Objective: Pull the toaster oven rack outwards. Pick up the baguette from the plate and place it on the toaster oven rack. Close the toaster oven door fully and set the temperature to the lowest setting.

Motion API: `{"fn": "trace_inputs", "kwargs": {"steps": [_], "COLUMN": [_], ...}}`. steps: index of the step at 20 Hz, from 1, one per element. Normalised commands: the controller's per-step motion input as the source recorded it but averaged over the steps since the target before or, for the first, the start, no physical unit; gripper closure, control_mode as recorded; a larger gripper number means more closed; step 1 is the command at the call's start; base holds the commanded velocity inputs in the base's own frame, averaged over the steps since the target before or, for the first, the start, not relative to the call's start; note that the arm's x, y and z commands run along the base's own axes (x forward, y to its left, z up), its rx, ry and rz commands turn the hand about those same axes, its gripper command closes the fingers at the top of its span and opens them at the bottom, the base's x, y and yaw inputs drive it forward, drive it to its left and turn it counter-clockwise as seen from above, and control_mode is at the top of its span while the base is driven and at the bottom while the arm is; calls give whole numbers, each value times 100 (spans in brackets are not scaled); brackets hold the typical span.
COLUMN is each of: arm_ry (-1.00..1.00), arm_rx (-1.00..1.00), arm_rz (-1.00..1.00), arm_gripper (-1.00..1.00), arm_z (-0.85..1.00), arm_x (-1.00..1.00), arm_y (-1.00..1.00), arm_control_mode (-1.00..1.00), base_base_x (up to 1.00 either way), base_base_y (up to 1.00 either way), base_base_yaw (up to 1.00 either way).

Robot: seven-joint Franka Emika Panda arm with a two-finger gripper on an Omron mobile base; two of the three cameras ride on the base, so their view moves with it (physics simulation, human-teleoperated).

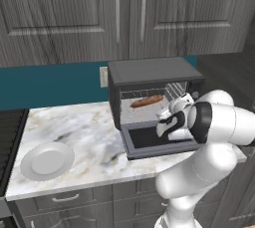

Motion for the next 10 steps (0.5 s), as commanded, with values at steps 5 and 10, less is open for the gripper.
{"fn": "trace_inputs", "kwargs": {"steps": [5,10], "arm_ry": [0,0], "arm_rx": [0,0], "arm_rz": [0,0], "arm_gripper": [-100,-100], "arm_z": [0,0], "arm_x": [0,0], "arm_y": [0,0], "arm_control_mode": [-100,-100], "base_base_x": [0,0], "base_base_y": [0,0], "base_base_yaw": [0,0]}}
